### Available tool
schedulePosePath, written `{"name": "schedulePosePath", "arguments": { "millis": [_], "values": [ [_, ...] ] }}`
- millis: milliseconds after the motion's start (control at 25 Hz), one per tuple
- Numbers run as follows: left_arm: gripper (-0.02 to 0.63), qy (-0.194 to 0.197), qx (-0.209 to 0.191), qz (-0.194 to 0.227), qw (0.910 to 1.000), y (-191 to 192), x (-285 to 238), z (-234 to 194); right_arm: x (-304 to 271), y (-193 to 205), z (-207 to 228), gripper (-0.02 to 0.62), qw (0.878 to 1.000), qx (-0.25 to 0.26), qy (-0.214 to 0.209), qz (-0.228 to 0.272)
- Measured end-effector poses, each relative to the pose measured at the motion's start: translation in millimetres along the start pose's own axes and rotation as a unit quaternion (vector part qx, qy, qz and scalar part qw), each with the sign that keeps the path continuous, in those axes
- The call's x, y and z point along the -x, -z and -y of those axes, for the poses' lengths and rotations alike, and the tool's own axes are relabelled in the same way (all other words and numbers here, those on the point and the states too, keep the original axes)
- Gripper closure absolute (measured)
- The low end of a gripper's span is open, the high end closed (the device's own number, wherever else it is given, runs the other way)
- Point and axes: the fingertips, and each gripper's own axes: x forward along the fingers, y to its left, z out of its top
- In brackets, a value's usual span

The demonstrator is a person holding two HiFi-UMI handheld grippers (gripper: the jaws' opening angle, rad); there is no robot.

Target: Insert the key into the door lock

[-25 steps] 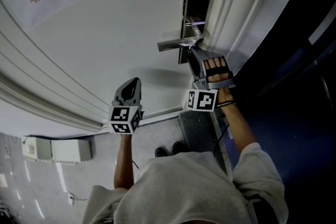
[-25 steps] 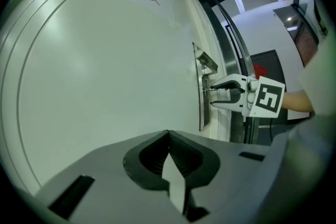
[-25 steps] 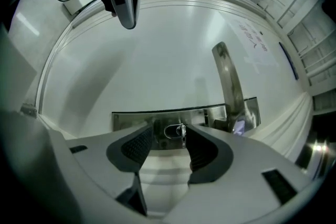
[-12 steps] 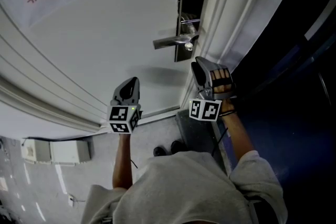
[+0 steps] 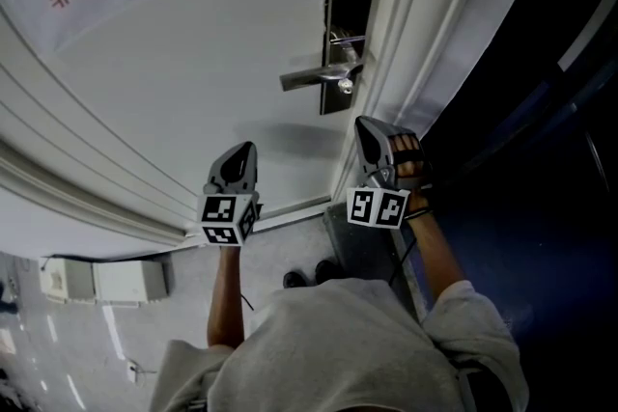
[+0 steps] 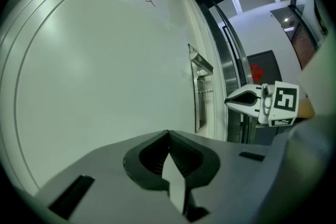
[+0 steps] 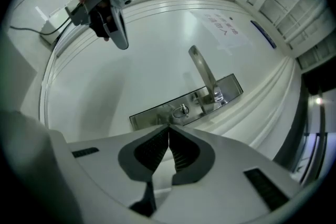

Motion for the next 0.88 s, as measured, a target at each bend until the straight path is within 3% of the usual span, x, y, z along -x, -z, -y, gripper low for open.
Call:
{"name": "schedulePosePath", "arguments": {
  "millis": [120,200,360,480,560,640,880],
  "values": [
    [0.589,-0.002,-0.002,0.000,1.0000,-1,1,0,0,0,5,0.569,0.995,-0.103,-0.017,0.005],
    [0.589,-0.005,-0.002,-0.001,1.0000,0,2,-2,1,-1,6,0.569,0.983,-0.182,-0.032,0.010],
    [0.589,-0.011,-0.001,-0.001,0.9999,1,4,-5,0,0,5,0.571,0.937,-0.343,-0.060,0.027],
    [0.589,-0.016,-0.001,-0.001,0.9999,1,6,-8,1,2,5,0.572,0.899,-0.430,-0.072,0.040],
    [0.589,-0.020,0.001,-0.002,0.9998,2,7,-10,1,6,4,0.572,0.880,-0.468,-0.073,0.046],
    [0.589,-0.025,0.003,-0.003,0.9997,3,10,-12,0,10,2,0.572,0.868,-0.489,-0.073,0.049],
    [0.589,-0.049,0.008,-0.004,0.9987,6,23,-26,-9,5,-8,0.572,0.858,-0.504,-0.087,0.056]
  ]
}}
